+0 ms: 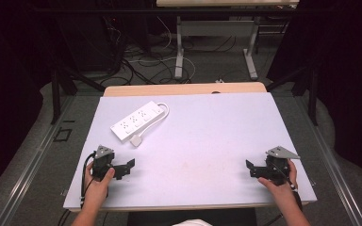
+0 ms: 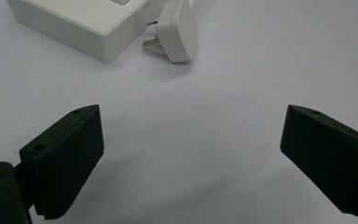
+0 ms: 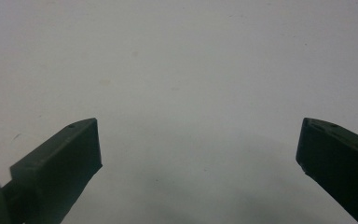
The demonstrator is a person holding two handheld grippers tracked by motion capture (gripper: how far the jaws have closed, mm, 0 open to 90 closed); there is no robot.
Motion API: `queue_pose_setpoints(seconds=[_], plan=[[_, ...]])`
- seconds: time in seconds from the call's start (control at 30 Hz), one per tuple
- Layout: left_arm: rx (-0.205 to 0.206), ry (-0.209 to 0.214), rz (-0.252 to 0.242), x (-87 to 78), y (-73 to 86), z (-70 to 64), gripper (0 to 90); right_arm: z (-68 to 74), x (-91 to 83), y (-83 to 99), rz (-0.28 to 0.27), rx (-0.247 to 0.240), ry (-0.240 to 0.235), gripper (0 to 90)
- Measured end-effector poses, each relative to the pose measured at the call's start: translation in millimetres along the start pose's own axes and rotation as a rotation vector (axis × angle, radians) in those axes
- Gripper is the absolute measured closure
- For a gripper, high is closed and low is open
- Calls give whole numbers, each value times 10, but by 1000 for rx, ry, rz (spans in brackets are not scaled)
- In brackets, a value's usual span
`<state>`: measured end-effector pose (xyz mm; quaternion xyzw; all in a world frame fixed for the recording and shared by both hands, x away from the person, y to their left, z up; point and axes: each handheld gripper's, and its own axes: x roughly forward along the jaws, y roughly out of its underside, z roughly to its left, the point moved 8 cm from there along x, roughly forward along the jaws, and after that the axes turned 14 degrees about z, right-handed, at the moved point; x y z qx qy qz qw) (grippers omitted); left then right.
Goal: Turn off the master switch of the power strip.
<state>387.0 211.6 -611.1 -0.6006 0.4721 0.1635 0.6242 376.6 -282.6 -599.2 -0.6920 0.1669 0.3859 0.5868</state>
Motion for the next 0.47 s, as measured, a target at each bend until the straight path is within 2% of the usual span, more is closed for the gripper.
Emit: queue_pose_setpoints(seconds=[0.03, 0.2, 0.37, 0.47], plan=[[5, -3, 14, -8, 10, 10, 62, -3, 0, -6, -7, 2, 5, 0], [-9, -8, 14, -8, 16, 33, 63, -19, 4, 2, -1, -9, 4, 0], [-3, -9, 19, -5, 16, 35, 64, -19, 8, 0, -3, -17, 3, 0], [-3, -9, 15, -11, 10, 34, 64, -18, 1, 5, 1, 1, -1, 0]])
